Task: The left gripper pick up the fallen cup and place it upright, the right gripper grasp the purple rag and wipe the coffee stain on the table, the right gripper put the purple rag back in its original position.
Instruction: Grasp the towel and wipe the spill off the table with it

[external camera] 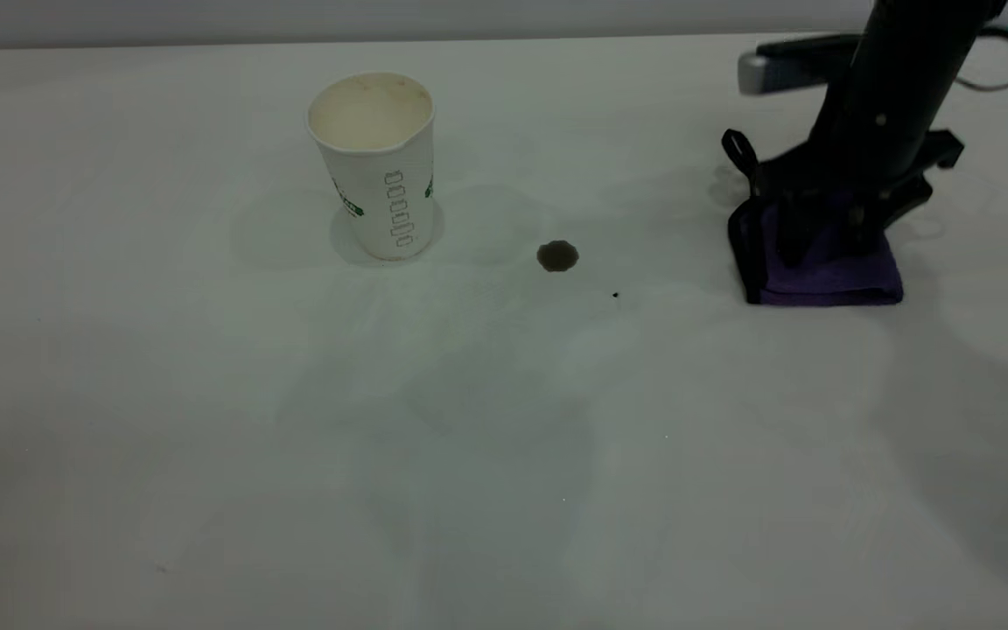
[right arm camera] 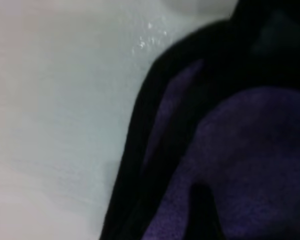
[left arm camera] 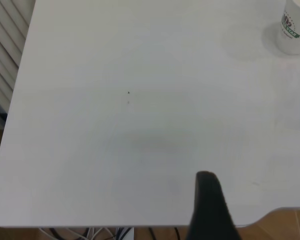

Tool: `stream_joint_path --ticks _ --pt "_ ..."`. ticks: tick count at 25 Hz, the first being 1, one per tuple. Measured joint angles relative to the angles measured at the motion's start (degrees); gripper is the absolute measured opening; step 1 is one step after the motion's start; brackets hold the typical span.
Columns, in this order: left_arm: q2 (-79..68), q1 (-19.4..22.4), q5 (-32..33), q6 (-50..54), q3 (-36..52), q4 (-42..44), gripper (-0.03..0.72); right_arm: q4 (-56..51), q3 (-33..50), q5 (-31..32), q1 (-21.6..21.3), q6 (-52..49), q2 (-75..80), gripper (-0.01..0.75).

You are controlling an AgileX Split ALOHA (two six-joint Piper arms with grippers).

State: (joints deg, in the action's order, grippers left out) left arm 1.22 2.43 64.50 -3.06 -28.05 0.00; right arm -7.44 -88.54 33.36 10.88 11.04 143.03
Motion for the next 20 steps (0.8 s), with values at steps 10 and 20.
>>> stream_joint_path --ticks 10,20 --pt "0.0 0.0 0.0 0.0 0.0 0.0 0.538 -8.9 -0.1 -2.4 0.6 6.0 0.3 0.047" --pt "0.0 0.0 0.0 0.0 0.0 0.0 0.538 -14.7 -2.5 -6.7 8.0 10.7 1.1 0.045"
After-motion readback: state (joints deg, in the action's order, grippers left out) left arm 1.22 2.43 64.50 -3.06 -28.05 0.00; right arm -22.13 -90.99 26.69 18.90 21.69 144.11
